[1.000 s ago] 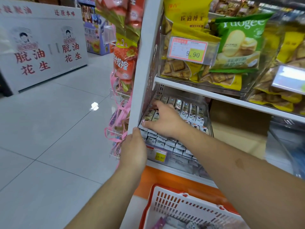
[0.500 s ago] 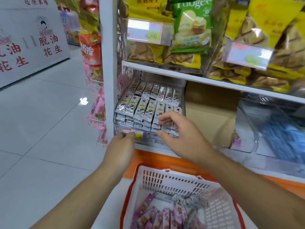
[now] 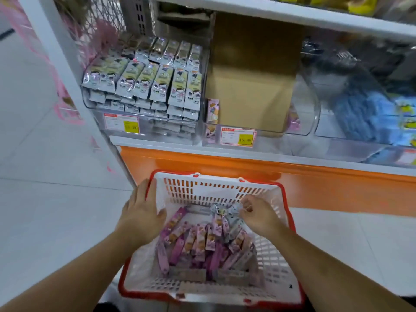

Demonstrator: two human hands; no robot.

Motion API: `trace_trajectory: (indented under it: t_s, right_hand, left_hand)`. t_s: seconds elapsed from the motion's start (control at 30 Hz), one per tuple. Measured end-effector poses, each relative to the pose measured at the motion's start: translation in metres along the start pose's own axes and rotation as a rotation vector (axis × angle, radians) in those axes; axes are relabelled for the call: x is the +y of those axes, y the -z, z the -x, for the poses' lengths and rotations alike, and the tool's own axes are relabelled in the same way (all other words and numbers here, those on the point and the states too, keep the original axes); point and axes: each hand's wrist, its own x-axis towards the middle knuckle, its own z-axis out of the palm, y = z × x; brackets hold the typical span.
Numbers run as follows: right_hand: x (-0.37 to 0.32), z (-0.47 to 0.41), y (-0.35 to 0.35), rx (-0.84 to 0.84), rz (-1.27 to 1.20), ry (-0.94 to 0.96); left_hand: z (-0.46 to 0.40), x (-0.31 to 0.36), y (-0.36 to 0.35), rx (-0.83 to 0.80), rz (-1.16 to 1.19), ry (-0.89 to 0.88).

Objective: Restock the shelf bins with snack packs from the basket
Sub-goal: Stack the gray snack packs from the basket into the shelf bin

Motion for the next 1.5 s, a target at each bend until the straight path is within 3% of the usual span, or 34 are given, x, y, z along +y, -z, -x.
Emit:
trace_trajectory:
  t_s: [0.17, 0.27, 0.4, 0.6, 0.77, 0.9, 1.0, 1.2, 1.27, 1.37, 1.5]
  right_hand:
    - [0.036, -0.031, -0.032, -0.016, -0.121, -0.112]
    - [0.045, -0.044, -0.05, 0.042, -0.063, -0.149]
    - [0.052, -0.056, -0.064, 0.154, 0.041, -0.085]
    - [0.056, -0.062, -0.071, 0.162, 0.142, -0.03]
    - [0.023, -0.045, -0.041, 0.088, 0.093, 0.058]
    - [-0.047, -0.019, 0.007, -0.013, -0.047, 0.189]
    - [-0.108, 0.009, 0.052, -0.079, -0.158, 0.273]
    - [-0.194, 0.079, 0.126, -0.128, -0.414, 0.517]
    - [-0.203, 0.097, 0.141, -0.182, -0.505, 0.6]
    - [-0.209, 0.118, 0.153, -0.243, -0.562, 0.653]
    - [-0.228, 0.124, 0.158, -0.128, -0.441, 0.697]
  left_hand:
    - [-0.005, -0.011, -0.041, 0.032, -0.017, 0.025]
    - [-0.009, -0.013, -0.05, 0.053, -0.055, 0.04]
    - [-0.012, -0.016, -0.056, 0.059, -0.103, 0.05]
    - [-0.013, -0.015, -0.056, 0.051, -0.124, 0.084]
    - [-0.014, -0.01, -0.045, -0.025, -0.104, 0.132]
    - [-0.01, 0.008, -0.014, -0.024, -0.083, 0.148]
    - [-0.013, 0.038, 0.035, -0.075, 0.079, 0.046]
    - [0.011, 0.083, 0.147, -0.314, 0.912, -0.108]
    - [0.029, 0.085, 0.169, -0.43, 1.084, -0.184]
    - [0.05, 0.082, 0.189, -0.549, 1.174, -0.277]
    - [0.055, 0.075, 0.201, -0.445, 1.108, -0.318]
